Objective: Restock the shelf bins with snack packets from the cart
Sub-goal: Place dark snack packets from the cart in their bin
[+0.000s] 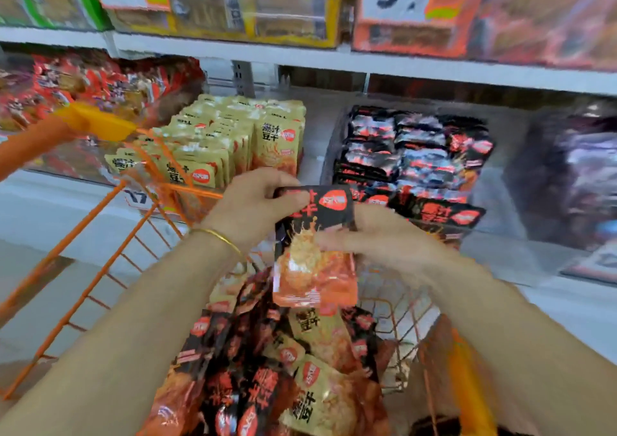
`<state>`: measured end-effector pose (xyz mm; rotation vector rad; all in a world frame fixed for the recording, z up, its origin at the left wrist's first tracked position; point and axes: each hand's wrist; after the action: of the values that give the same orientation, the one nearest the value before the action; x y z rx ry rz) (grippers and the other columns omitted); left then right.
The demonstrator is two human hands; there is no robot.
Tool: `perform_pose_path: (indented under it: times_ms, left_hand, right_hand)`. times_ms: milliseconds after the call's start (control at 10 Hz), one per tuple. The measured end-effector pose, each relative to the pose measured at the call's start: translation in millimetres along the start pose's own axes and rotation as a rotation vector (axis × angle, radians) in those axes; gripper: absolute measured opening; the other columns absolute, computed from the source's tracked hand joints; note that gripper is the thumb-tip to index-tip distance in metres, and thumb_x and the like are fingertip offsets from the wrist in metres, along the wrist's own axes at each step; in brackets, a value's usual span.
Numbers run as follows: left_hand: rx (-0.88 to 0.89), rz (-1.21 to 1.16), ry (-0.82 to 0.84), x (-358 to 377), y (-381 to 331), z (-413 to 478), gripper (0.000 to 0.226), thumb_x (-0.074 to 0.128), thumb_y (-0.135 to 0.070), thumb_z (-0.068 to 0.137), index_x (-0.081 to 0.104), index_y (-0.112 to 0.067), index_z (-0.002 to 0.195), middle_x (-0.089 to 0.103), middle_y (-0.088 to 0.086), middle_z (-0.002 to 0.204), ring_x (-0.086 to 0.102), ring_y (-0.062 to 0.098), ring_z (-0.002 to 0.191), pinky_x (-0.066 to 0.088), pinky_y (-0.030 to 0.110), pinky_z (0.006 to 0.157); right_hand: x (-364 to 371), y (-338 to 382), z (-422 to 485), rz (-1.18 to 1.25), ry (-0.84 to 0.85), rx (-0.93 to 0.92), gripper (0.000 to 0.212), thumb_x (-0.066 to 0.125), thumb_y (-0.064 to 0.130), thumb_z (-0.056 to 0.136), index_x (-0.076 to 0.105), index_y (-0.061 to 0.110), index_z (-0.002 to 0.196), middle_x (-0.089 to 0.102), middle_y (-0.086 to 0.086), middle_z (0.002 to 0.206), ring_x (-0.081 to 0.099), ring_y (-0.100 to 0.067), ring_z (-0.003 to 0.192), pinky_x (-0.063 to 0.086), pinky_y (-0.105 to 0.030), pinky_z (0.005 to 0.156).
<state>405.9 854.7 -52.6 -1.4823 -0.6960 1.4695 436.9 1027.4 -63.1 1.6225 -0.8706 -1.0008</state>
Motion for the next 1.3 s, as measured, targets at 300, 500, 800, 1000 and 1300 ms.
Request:
perform_pose_path:
  times_ms: [300,500,800,1000,1300]
  left_hand:
    - [0.385,0.362,0.004,113.2,-46.3,59.2,0.046,0.043,-0.04,0.09,0.058,-0.009,0.121,0.058,0.008,0.121,0.05,0.023,0.116,0.034,0.028,0.1]
    - [0.377,0.762,0.0,148.4,-22.9,65.3,0.051,0.021,-0.05,0.093,0.05,-0.031,0.131,0.039,-0.006,0.146,0.029,0.014,0.136,0.005,0.05,0.112]
    - [0.426,0.787,-0.05,149.7,-19.0,64.0,0.065,0.011,-0.05,0.087,0.058,-0.027,0.125,0.047,-0.002,0.14,0.036,0.016,0.133,0.013,0.047,0.112]
    - [0.432,0.783,-0.053,149.4,-16.7,64.5,0.062,0.012,-0.049,0.089,0.057,-0.028,0.126,0.046,-0.002,0.141,0.035,0.017,0.134,0.014,0.046,0.112]
    - [0.452,0.74,-0.046,148.8,-16.0,64.8,0.063,0.013,-0.049,0.089,0.058,-0.026,0.126,0.048,-0.001,0.14,0.037,0.017,0.133,0.014,0.045,0.112]
  right_hand:
    - [-178.0,-14.5,-24.5,0.696,-0.666,0.083,0.024,0.042,0.013,0.092,0.058,0.008,0.11,0.067,-0.008,0.091,0.065,-0.016,0.069,0.053,-0.021,0.048]
    - [-244.7,-56.9,24.7,0.333,-1.154,0.171,0.021,0.056,0.022,0.07,0.059,0.011,0.087,0.064,-0.011,0.086,0.065,-0.027,0.077,0.058,-0.032,0.065]
    - [-241.2,-101.1,57.1,-0.408,-1.064,0.426,0.029,0.065,0.022,0.085,0.062,0.009,0.11,0.064,-0.012,0.114,0.058,-0.023,0.112,0.043,-0.031,0.085]
    - [-246.2,-105.6,66.8,-0.328,-0.993,0.43,0.016,0.06,0.013,0.088,0.049,0.017,0.077,0.062,-0.015,0.118,0.061,-0.03,0.108,0.053,-0.037,0.088]
    - [-234.8,-95.5,59.8,-0.195,-1.017,0.419,0.032,0.067,0.017,0.084,0.041,0.01,0.102,0.057,-0.014,0.122,0.061,-0.028,0.105,0.054,-0.033,0.081]
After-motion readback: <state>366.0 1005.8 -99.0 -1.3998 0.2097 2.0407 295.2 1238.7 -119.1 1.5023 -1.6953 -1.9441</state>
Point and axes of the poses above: each hand's wrist, its own z-axis towards the middle knuckle, its own x-axis out of the palm, y = z × x
